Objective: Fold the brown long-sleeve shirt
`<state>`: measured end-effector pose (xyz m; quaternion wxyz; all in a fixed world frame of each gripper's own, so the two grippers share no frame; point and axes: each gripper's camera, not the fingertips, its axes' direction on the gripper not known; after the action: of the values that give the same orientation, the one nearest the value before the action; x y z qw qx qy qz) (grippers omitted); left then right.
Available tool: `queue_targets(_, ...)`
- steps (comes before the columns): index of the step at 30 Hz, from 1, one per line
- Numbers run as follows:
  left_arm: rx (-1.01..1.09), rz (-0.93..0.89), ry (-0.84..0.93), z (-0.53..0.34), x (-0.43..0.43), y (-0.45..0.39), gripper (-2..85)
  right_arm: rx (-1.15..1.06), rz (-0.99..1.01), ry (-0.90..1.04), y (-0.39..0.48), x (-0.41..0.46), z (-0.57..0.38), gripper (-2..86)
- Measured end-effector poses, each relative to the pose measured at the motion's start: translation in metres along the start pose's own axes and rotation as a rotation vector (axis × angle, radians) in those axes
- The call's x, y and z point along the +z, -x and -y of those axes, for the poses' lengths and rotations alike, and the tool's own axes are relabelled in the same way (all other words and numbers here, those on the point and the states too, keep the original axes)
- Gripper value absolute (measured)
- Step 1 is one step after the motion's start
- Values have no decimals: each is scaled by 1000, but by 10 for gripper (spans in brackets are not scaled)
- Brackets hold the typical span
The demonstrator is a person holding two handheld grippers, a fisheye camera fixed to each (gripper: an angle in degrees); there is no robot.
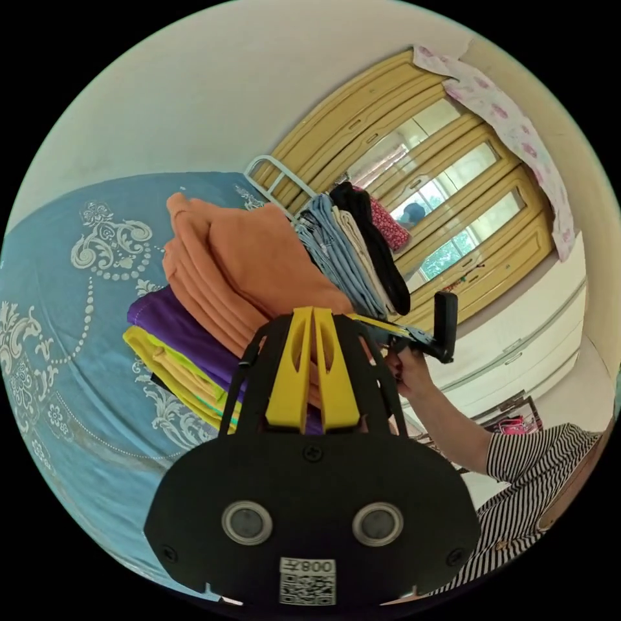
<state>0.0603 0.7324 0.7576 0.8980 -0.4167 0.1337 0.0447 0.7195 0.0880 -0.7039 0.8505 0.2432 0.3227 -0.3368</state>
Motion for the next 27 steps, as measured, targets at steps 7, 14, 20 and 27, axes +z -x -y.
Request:
queue_targets(7,83,178,163,-22,20,-40,1,22,16,-156,17,-58,-43,1)
queue_targets(14,114,215,294,-40,26,-81,1,48,-13,78,27,9,-68,1)
queue_targets(20,181,198,206,-65,-25,-125,1,124,45,46,7,-16,-81,1)
queue_targets(27,233,209,205,-131,-72,-160,1,175,174,-56,-3,-48,-128,1)
